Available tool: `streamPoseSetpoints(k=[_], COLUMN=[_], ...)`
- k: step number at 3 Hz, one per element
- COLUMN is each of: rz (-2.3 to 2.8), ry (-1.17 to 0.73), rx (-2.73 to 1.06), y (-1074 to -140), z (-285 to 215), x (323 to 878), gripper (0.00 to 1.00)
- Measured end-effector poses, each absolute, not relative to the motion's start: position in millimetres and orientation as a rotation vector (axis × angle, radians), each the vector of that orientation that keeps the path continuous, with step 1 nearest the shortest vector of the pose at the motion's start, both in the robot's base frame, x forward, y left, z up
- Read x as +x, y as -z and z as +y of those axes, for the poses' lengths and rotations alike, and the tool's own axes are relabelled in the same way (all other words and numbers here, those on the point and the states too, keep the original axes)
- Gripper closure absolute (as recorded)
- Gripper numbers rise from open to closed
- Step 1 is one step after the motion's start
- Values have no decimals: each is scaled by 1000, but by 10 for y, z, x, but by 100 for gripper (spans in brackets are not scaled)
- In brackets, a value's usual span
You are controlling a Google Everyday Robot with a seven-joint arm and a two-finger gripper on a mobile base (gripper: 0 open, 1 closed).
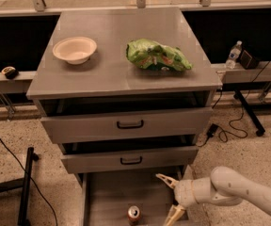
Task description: Pick coke can from bottom drawer and place on counter
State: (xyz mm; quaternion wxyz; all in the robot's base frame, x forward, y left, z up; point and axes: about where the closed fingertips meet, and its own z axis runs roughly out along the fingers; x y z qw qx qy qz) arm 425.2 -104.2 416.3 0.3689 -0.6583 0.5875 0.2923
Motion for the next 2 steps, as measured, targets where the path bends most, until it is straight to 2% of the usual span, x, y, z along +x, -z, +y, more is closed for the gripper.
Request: streamPoseSetpoints(k=[2], rz=[1483], ry=[-799], rx=[-1668], y=[-3151], z=[-629], x=[4511], gripper=[0])
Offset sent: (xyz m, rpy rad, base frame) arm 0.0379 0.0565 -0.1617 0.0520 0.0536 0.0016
